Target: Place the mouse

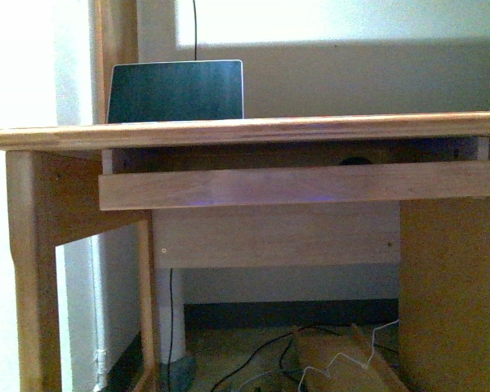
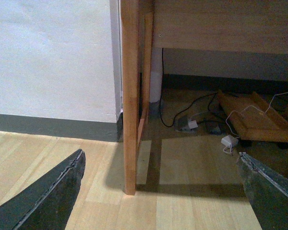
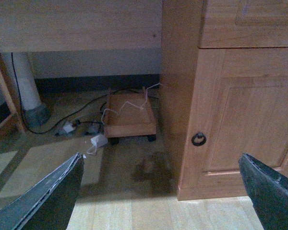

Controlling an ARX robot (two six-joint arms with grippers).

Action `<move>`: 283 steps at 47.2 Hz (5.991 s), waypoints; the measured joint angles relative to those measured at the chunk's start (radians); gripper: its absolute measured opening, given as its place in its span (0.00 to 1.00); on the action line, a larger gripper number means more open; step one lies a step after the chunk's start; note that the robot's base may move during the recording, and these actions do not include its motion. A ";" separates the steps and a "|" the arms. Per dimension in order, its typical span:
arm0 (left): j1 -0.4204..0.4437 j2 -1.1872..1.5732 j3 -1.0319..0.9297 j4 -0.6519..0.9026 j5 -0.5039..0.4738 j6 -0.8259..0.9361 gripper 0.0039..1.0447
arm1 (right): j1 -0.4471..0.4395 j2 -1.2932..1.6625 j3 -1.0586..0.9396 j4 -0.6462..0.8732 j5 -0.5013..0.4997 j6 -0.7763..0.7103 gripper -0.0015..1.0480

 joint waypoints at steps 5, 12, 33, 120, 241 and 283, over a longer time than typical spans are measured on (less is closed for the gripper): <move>0.000 0.000 0.000 0.000 0.000 0.000 0.93 | 0.000 0.000 0.000 0.000 0.002 0.000 0.93; 0.000 0.000 0.000 0.000 0.000 0.000 0.93 | 0.000 0.001 0.000 0.000 0.002 0.000 0.93; 0.000 0.000 0.000 0.000 0.000 0.000 0.93 | 0.000 0.000 0.000 0.000 0.002 0.000 0.93; 0.025 2.056 0.784 1.124 0.495 1.463 0.93 | 0.000 0.000 0.000 0.000 0.002 0.000 0.93; -0.001 0.048 0.049 -0.005 -0.001 -0.003 0.02 | 0.000 0.000 0.000 0.000 0.002 0.000 0.93; 0.000 0.002 0.000 -0.002 0.000 -0.003 0.73 | 0.323 0.868 0.388 0.293 0.070 0.147 0.93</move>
